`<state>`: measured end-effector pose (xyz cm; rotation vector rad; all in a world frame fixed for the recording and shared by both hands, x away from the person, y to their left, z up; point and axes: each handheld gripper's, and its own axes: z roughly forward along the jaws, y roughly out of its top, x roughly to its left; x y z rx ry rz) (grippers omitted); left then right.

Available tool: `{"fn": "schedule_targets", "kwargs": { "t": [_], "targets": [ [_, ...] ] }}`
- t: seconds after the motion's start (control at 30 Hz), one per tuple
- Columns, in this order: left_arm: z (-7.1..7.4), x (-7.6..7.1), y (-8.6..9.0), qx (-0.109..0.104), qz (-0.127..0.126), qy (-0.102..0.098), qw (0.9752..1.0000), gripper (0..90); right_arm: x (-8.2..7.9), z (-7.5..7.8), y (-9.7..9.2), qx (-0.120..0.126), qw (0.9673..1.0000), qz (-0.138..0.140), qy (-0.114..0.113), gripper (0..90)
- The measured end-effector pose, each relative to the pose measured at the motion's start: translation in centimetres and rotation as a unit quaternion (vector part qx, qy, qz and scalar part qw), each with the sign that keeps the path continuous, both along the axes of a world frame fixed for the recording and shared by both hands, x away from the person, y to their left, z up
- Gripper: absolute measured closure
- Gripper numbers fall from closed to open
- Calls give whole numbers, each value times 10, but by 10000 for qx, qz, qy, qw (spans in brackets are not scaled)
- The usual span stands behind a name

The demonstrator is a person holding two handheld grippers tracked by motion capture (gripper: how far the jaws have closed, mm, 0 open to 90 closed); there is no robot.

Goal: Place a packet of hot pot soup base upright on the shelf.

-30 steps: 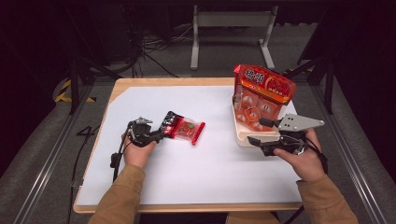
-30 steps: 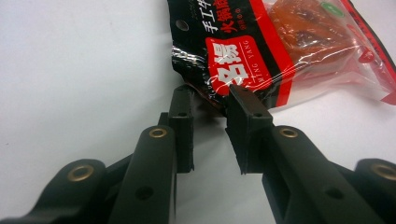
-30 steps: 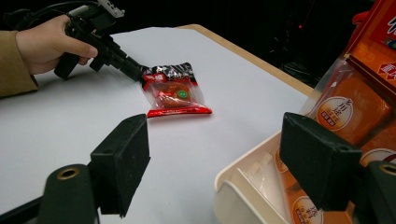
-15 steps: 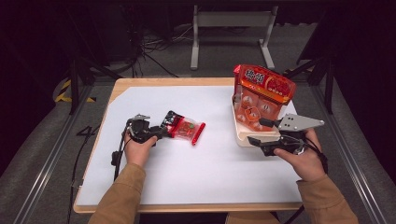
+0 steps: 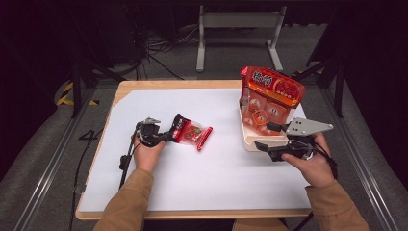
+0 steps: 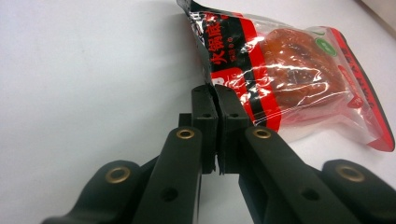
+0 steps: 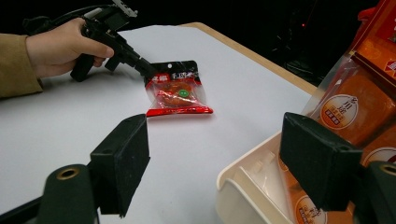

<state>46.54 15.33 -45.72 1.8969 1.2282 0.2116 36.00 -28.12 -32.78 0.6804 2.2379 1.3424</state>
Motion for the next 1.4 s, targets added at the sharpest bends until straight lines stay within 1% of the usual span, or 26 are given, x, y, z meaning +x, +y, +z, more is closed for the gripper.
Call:
{"fn": "schedule_targets", "kwargs": {
  "t": [0.07, 0.1, 0.17, 0.23, 0.27, 0.37, 0.43, 0.47, 0.53, 0.6, 0.67, 0.83, 0.87, 0.97, 1.0, 1.03, 1.07, 1.13, 1.2, 1.27, 1.33, 1.37, 1.4],
  "targets": [
    [0, 0, 0, 9, 0, -15, 10000, 892, 0, 0, 0, -4, 10000, 2, 6, 247],
    [0, -1, 0, 51, -10, -54, 10000, 895, 1, -1, 1, -5, 10000, 3, 9, 248],
    [1, -1, 0, 40, -3, -73, 10000, 897, 1, -1, 1, -7, 10000, 4, 18, 248],
    [3, -3, 0, 64, -52, -173, 9998, 900, 1, -2, 0, -10, 10000, -3, 30, 247],
    [5, -4, 0, 21, -46, -186, 9998, 900, 2, -2, 0, -11, 10000, -14, 34, 248],
    [11, -7, 2, -129, -72, -312, 9994, 900, 2, -2, 0, -7, 10000, -15, 39, 256],
    [16, -9, 4, -182, -100, -422, 9989, 900, 2, -2, 0, -5, 10000, -13, 44, 268],
    [19, -11, 4, -224, -98, -428, 9988, 900, 2, -2, 0, -9, 10000, -3, 53, 274],
    [26, -13, 4, -210, -180, -547, 9981, 900, 2, -2, 0, -13, 10000, -2, 48, 284],
    [34, -17, 3, -293, -263, -719, 9966, 900, 1, -1, 0, -15, 10000, 6, 47, 296],
    [41, -20, 2, -317, -358, -821, 9955, 900, 1, -1, 0, -18, 10000, 15, 57, 302],
    [59, -29, -3, -414, -577, -1154, 9908, 900, 1, -1, 1, -36, 10000, 34, 74, 314],
    [62, -31, -3, -437, -613, -1180, 9902, 900, 1, -1, 1, -38, 10000, 38, 74, 317],
    [70, -35, -4, -500, -719, -1326, 9873, 900, 1, -1, 1, -24, 10000, 51, 77, 319],
    [70, -35, -4, -500, -719, -1326, 9873, 900, 1, -1, 1, -24, 10000, 51, 77, 319],
    [75, -38, -4, -480, -774, -1371, 9864, 900, 0, 0, 1, -24, 10000, 49, 79, 321],
    [75, -38, -4, -480, -774, -1371, 9864, 900, 0, 0, 1, -24, 10000, 49, 79, 321],
    [82, -42, -4, -440, -906, -1460, 9841, 900, 0, 0, 1, -27, 10000, 48, 78, 328],
    [89, -45, -5, -311, -1003, -1542, 9824, 900, 0, 1, 0, -23, 10000, 51, 70, 331],
    [94, -48, -6, -230, -1064, -1615, 9808, 900, 0, 1, -1, -14, 10000, 40, 69, 332],
    [99, -51, -7, -125, -1135, -1645, 9798, 900, -1, 2, -1, 2, 10000, 39, 60, 332],
    [99, -51, -7, -125, -1135, -1645, 9798, 900, -1, 2, -1, 2, 10000, 39, 60, 332],
    [104, -53, -7, -35, -1220, -1681, 9782, 900, -1, 3, -2, 0, 10000, 34, 45, 333]
  ]
}}
